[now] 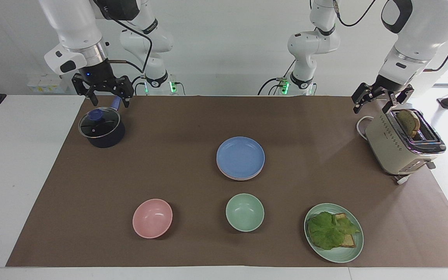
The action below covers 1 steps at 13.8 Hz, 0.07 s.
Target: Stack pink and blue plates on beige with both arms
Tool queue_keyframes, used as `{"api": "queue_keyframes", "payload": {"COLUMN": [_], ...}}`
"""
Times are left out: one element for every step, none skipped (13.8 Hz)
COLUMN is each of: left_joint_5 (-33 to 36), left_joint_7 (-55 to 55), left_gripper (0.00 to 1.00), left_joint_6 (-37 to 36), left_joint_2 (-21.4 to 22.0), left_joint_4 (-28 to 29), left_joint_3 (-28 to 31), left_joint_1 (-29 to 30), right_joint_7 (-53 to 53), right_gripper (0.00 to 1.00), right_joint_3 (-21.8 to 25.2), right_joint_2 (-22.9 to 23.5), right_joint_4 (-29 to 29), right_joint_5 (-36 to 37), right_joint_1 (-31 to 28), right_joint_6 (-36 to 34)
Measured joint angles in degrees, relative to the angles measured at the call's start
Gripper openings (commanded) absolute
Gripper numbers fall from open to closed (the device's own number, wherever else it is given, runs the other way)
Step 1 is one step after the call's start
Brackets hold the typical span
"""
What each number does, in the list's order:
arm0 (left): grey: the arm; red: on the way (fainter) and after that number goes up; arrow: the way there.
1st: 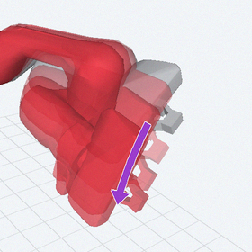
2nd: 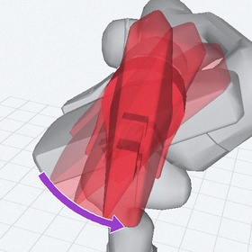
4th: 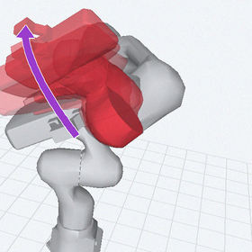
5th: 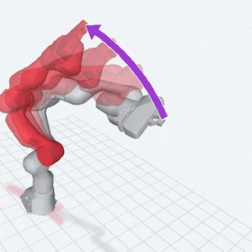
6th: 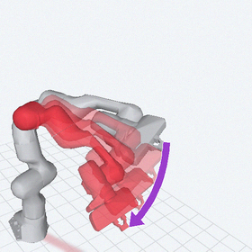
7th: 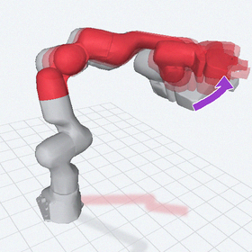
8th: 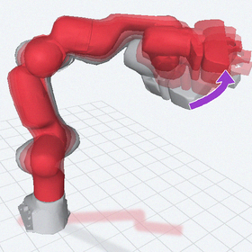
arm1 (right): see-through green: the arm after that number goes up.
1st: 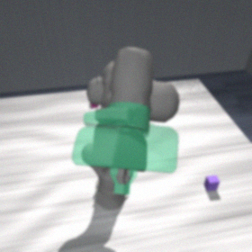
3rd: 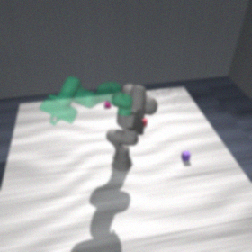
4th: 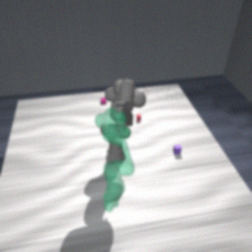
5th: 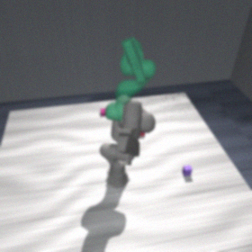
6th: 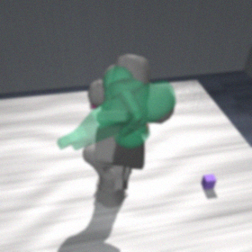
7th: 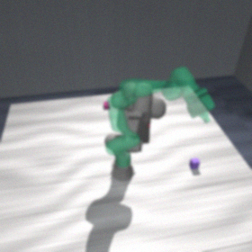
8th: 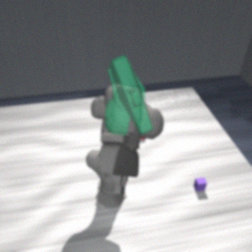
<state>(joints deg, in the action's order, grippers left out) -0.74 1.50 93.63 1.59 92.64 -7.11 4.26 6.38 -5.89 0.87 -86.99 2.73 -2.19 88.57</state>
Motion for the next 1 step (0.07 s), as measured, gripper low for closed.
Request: {"api": "queue_keyframes", "payload": {"left_joint_5": [0.0], "left_joint_7": [0.0], "left_gripper": [1.0], "left_joint_6": [0.0], "left_joint_2": [0.0], "left_joint_4": [0.0], "left_joint_3": [0.0], "left_joint_1": [0.0], "right_joint_7": [0.0], "right_gripper": [1.0], "right_joint_3": [0.01], "right_joint_2": [0.0], "right_joint_4": [0.0], "right_joint_5": [0.0], "right_joint_1": [0.0], "right_joint_6": [0.0]}}
